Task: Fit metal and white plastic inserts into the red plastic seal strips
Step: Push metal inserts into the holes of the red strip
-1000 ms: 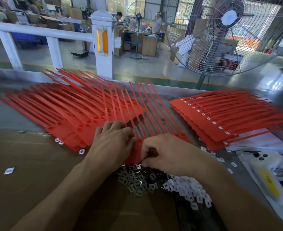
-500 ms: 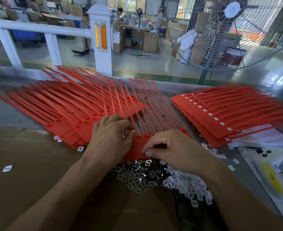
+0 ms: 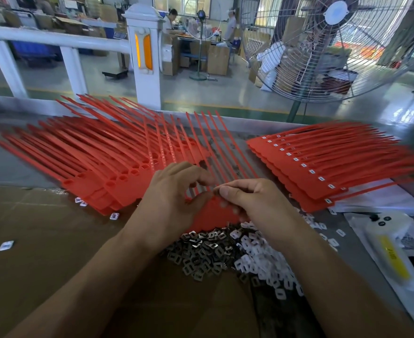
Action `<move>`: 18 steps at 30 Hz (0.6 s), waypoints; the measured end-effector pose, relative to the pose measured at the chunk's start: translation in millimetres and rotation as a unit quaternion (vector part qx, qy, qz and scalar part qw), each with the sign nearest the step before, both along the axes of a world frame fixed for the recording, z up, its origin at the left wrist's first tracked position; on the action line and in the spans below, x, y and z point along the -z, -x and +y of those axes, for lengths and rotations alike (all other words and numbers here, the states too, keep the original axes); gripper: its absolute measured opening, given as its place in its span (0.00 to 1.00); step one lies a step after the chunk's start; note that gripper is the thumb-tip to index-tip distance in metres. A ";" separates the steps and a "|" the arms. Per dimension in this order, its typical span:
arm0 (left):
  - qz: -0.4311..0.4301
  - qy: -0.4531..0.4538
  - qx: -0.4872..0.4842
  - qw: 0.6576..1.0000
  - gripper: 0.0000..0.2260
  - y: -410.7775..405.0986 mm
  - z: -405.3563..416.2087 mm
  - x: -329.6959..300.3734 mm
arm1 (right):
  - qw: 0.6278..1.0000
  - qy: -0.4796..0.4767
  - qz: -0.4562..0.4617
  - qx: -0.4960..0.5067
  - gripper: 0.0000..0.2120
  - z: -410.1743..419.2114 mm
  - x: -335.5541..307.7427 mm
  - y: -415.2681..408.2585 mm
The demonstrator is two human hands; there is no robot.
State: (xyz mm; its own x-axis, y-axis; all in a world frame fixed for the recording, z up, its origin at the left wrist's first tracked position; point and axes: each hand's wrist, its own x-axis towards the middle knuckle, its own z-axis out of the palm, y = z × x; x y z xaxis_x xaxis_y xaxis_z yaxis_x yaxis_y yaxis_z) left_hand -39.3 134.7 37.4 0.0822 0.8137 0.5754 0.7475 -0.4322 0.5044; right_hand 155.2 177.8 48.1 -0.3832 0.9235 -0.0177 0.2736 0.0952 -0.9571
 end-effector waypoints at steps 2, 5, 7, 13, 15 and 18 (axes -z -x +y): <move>0.023 -0.012 0.009 1.000 0.06 -2.7 -0.6 -0.4 | 1.000 0.012 0.018 -0.007 0.07 0.1 0.9 1.8; 0.051 -0.024 0.000 0.998 0.06 -3.0 -0.9 -1.1 | 0.998 0.036 0.041 -0.014 0.07 2.2 4.2 3.2; 0.055 -0.028 -0.008 0.998 0.06 -2.6 -0.9 -1.5 | 0.997 0.048 0.059 -0.018 0.08 3.7 6.0 3.3; -0.034 -0.024 -0.015 0.999 0.02 -2.0 -0.1 -1.9 | 0.998 -0.049 0.028 0.002 0.04 1.8 5.6 4.2; -0.067 -0.011 -0.007 0.998 0.02 -0.3 0.5 -1.3 | 0.997 -0.067 0.024 0.001 0.03 0.7 4.6 5.2; -0.088 0.007 0.000 0.996 0.04 -0.9 1.5 0.0 | 0.995 -0.095 0.002 0.002 0.03 -1.4 2.7 7.0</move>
